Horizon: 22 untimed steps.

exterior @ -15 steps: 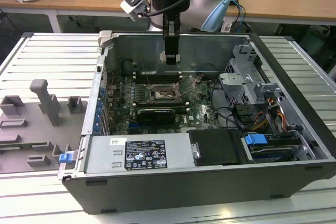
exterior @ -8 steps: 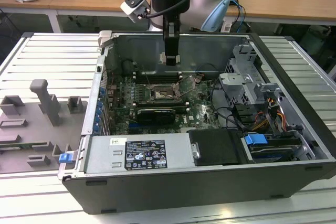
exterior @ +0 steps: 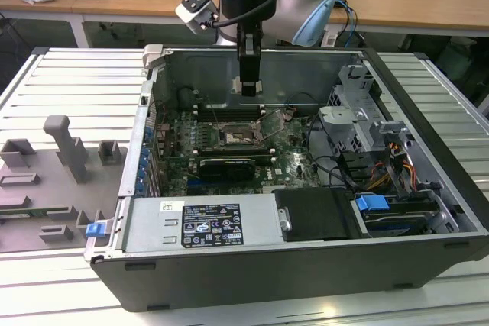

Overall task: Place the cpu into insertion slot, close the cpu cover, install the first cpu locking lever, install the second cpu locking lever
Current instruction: 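Place the cpu into insertion slot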

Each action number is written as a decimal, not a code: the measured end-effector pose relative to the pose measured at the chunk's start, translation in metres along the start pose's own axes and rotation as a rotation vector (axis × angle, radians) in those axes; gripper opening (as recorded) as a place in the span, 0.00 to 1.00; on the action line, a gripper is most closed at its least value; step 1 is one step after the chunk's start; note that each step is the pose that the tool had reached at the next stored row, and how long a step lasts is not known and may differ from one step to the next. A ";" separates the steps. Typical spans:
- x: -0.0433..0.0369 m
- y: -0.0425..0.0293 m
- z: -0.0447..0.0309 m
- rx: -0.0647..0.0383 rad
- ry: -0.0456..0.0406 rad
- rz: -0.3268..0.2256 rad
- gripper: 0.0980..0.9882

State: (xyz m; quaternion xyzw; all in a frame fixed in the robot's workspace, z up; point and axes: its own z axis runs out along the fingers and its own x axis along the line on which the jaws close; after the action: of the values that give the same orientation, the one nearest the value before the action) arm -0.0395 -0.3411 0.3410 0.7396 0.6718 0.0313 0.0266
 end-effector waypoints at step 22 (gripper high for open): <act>-0.0001 -0.0013 0.0160 0.002 0.0100 -0.124 0.49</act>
State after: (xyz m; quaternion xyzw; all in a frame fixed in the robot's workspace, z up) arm -0.0395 -0.3410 0.3249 0.6966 0.7163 0.0327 0.0245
